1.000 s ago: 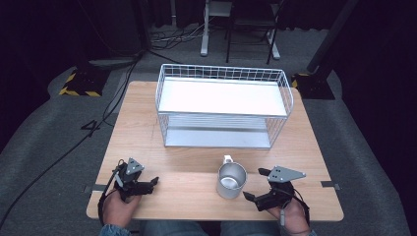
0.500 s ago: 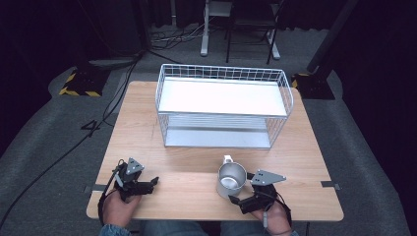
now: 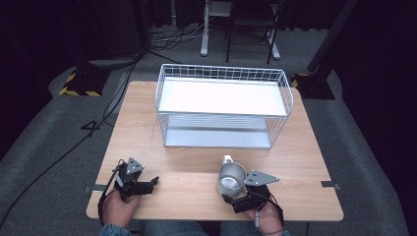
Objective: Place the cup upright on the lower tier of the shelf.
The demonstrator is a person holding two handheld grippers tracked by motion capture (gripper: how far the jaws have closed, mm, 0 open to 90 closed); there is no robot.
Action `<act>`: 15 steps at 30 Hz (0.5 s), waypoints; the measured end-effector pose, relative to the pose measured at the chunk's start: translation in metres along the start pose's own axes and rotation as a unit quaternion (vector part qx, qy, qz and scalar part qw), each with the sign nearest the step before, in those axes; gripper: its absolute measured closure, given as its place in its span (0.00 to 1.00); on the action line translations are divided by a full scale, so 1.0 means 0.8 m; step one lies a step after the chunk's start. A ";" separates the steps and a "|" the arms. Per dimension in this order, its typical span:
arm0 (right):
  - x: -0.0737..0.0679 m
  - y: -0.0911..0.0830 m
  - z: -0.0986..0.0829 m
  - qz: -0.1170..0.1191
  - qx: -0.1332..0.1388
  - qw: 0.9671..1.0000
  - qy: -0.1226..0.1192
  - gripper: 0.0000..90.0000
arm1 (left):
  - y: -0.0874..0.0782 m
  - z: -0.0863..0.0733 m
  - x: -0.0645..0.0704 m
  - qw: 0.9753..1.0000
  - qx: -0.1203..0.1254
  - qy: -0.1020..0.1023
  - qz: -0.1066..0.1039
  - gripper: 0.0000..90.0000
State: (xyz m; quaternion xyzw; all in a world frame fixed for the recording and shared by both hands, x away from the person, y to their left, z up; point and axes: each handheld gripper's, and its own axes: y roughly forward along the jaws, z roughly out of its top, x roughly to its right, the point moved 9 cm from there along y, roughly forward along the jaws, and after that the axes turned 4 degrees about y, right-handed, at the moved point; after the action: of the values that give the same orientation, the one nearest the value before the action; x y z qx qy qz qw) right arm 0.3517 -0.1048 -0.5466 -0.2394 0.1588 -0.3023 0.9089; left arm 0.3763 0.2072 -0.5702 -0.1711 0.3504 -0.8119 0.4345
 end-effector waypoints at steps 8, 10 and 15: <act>0.000 0.003 0.004 -0.008 0.018 1.000 0.004 0.06 | 0.000 0.000 0.000 1.000 0.000 0.000 0.000 0.17; 0.001 0.003 0.004 -0.009 0.022 1.000 0.006 0.08 | 0.000 0.000 0.000 1.000 0.000 0.000 0.000 0.17; 0.001 0.002 0.004 -0.012 0.026 1.000 0.003 0.09 | 0.000 0.000 0.000 1.000 0.000 0.001 0.001 0.17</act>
State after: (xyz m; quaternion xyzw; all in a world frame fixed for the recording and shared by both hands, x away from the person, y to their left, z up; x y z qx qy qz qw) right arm 0.3542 -0.1030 -0.5450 -0.2167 0.1504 -0.3180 0.9107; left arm 0.3764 0.2074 -0.5702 -0.1705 0.3509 -0.8117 0.4347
